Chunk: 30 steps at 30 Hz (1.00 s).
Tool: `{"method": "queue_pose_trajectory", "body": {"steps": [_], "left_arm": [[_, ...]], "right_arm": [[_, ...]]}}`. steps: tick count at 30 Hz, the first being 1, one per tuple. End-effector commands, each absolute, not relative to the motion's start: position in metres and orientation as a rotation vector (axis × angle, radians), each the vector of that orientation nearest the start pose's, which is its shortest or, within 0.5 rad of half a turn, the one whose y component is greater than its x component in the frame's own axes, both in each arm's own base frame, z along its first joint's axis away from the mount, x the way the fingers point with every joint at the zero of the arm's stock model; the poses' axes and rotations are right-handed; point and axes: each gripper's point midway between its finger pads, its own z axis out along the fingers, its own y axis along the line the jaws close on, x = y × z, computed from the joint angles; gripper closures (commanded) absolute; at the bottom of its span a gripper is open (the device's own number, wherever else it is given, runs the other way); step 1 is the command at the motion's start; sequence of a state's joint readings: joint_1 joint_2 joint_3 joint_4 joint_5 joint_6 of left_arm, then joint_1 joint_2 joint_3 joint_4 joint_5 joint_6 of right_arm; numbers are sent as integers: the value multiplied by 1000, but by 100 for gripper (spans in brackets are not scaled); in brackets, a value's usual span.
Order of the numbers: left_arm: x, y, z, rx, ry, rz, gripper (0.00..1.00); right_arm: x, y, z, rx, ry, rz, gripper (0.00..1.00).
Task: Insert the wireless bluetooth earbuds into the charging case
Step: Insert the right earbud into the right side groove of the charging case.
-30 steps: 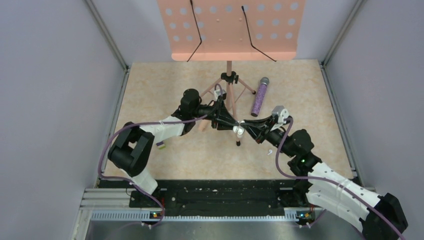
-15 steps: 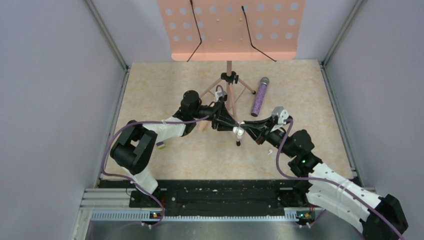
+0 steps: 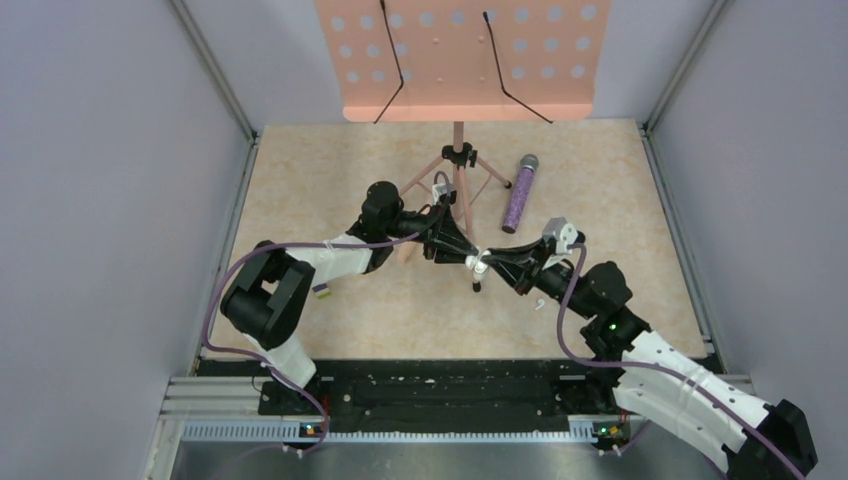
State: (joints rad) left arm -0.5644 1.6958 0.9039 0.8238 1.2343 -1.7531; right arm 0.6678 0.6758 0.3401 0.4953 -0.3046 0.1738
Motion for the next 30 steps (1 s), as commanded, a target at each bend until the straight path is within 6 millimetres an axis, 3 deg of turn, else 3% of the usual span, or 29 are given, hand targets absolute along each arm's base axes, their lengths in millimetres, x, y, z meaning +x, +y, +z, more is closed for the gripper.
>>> {"method": "queue_pose_trajectory", "body": {"steps": [1, 3, 6, 10, 12, 15, 18, 21, 23, 25, 27, 30], "left_arm": [[215, -343, 271, 186, 2269, -2399, 100], [216, -343, 271, 187, 2268, -2399, 100], [216, -343, 271, 185, 2268, -2399, 100], [215, -343, 267, 182, 2276, -2397, 100], [215, -343, 264, 177, 2284, -2391, 100], [214, -343, 257, 179, 2312, -2356, 100], [215, -343, 242, 175, 2376, -2275, 100], [215, -342, 232, 191, 2430, -2193, 100], [214, -340, 223, 173, 2488, -2132, 100], [216, -337, 215, 193, 2527, -2048, 100], [218, -331, 203, 227, 2573, -1910, 100], [220, -321, 189, 234, 2659, -1698, 100]], "right_arm": [[193, 244, 220, -686, 1453, 940, 100], [194, 244, 219, -686, 1460, 942, 98], [195, 244, 224, -671, 1466, 942, 77], [202, 238, 245, -608, 1455, 917, 60], [208, 230, 257, -544, 1443, 884, 48], [212, 216, 280, -449, 1403, 850, 22], [213, 201, 304, -367, 1374, 816, 12], [218, 188, 310, -304, 1434, 763, 8], [226, 177, 300, -231, 1538, 701, 7], [236, 161, 276, -122, 1681, 599, 7], [241, 144, 245, -26, 1835, 483, 14], [240, 134, 214, 78, 1975, 413, 24]]}}
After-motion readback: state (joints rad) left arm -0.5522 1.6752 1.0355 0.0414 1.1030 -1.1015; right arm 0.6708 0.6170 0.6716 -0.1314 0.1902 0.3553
